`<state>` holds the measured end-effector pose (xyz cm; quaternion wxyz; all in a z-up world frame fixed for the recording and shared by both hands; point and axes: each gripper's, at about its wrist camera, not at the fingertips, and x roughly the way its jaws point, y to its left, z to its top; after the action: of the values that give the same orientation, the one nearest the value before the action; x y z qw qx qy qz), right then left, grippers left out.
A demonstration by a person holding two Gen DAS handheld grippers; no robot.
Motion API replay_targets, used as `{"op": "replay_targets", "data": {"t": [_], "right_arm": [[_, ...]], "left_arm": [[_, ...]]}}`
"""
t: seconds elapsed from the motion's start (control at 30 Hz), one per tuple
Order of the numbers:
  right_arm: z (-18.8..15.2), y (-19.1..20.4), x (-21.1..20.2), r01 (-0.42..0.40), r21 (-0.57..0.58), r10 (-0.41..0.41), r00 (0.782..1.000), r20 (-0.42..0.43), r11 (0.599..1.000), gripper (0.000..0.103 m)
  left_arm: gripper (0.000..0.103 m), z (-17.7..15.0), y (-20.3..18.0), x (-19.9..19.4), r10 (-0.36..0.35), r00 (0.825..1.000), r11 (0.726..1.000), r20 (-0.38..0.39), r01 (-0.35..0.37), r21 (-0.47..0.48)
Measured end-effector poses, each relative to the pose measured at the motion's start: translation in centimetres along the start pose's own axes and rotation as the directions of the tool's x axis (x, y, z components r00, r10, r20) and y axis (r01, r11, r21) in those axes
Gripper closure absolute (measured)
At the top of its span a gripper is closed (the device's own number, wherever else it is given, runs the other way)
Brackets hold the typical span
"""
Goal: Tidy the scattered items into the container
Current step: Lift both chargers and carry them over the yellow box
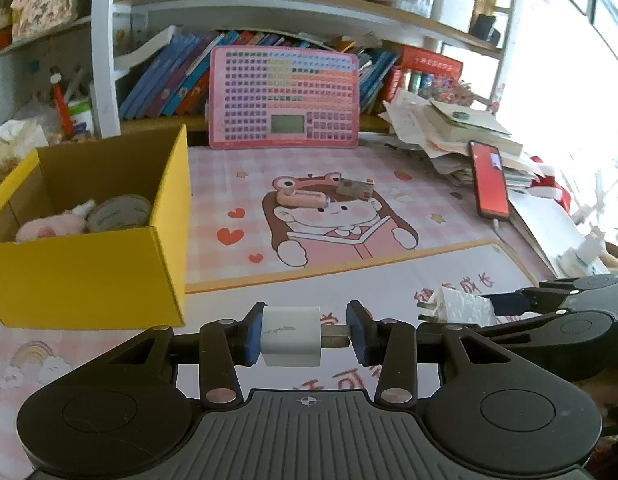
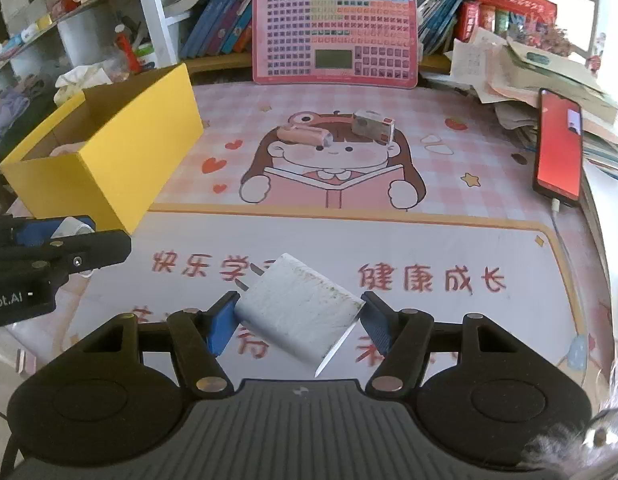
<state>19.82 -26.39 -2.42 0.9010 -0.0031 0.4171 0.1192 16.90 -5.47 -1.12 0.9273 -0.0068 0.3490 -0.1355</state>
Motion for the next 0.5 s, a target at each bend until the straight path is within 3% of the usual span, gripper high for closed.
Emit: {"op": "replay_targets", "data": {"t": [0.5], "right_arm": [[-2.4, 11.4, -2.6, 0.046, -0.008, -0.046, 0.998, 0.032, 0.999, 0.04]], "left_arm": [[0.062, -3.3, 9.0, -7.4, -0.005, 0.999, 1.0, 0.043, 0.005, 0.001]]}}
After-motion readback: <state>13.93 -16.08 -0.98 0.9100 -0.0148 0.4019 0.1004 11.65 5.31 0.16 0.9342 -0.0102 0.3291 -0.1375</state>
